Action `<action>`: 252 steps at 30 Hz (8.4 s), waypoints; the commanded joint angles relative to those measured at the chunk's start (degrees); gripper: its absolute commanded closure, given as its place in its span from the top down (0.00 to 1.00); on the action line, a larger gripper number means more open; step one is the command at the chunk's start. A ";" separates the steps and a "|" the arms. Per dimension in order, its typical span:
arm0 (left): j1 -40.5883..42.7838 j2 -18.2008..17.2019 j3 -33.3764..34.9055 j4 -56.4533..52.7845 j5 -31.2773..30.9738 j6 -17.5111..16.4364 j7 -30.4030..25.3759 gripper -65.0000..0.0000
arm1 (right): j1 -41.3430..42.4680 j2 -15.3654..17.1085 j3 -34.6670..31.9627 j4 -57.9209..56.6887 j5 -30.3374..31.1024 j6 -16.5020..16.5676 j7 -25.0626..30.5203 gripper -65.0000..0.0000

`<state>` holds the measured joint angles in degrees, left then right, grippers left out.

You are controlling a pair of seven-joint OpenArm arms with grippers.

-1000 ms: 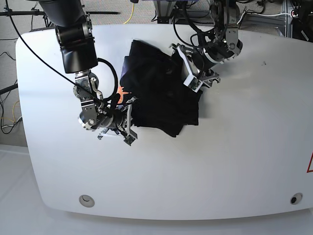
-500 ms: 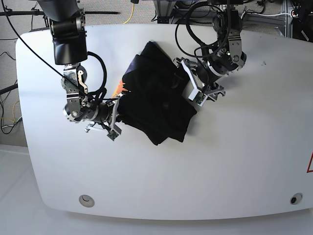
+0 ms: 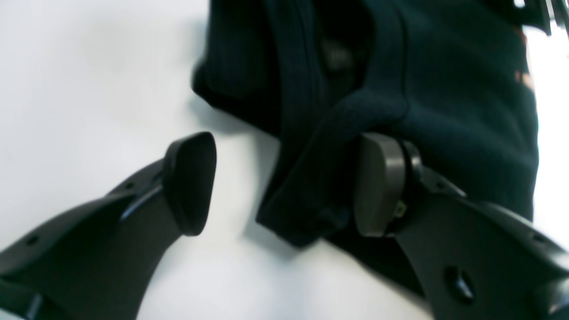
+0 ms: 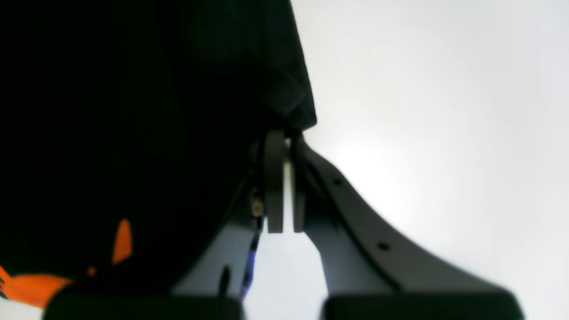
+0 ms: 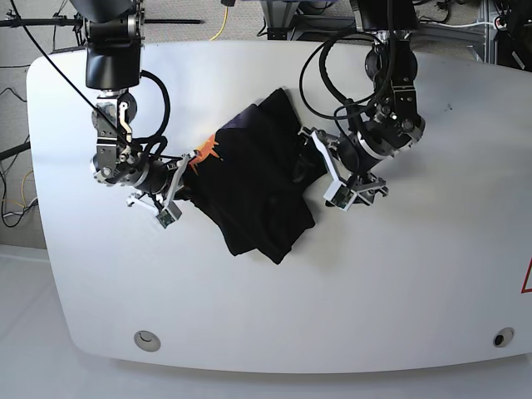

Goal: Fold the T-shirt properly

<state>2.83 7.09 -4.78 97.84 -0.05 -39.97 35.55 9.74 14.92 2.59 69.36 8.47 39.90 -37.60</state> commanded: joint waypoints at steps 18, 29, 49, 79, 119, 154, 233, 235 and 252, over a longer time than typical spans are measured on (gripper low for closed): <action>-9.73 0.16 0.07 -5.84 -1.13 -0.03 -1.48 0.65 | -18.48 0.69 7.92 10.24 -5.88 0.10 -8.59 0.03; -12.11 0.16 0.07 -2.94 -1.22 -0.03 -1.48 0.65 | -19.63 0.42 14.33 19.12 -5.79 0.10 -8.94 0.03; -7.97 0.16 0.07 12.88 -1.31 -0.03 -1.13 0.65 | -28.95 0.51 -0.44 36.53 -5.79 0.10 -11.23 0.03; 6.18 -1.95 -24.37 13.06 -1.22 -0.03 -1.13 0.65 | -8.55 -3.36 -27.07 24.40 -5.79 0.10 -12.29 0.03; 12.69 -1.77 -32.98 13.23 -1.22 -0.03 -1.13 0.65 | 8.33 -5.82 -19.60 11.03 -5.44 0.10 -9.91 0.03; 12.69 -4.67 -59.27 14.55 -1.40 -0.03 -1.22 0.65 | -26.75 10.01 33.67 42.15 -5.79 0.10 -13.25 0.03; 12.42 -2.57 -80.22 -80.66 65.24 3.53 -67.51 0.65 | -19.72 3.94 58.55 -64.13 -61.08 -3.37 48.29 0.03; 11.98 -4.41 -80.22 -84.88 68.93 7.83 -67.68 0.65 | -19.01 4.03 58.55 -66.15 -63.28 -5.48 49.60 0.03; 4.95 -11.53 -80.22 -97.84 85.05 40.89 -60.56 0.66 | -16.90 -2.83 58.55 -67.38 -85.17 -22.19 48.90 0.03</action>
<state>8.43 -4.62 -84.95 0.10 84.86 0.58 -26.46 -7.51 12.58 61.10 2.04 -74.22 19.97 12.01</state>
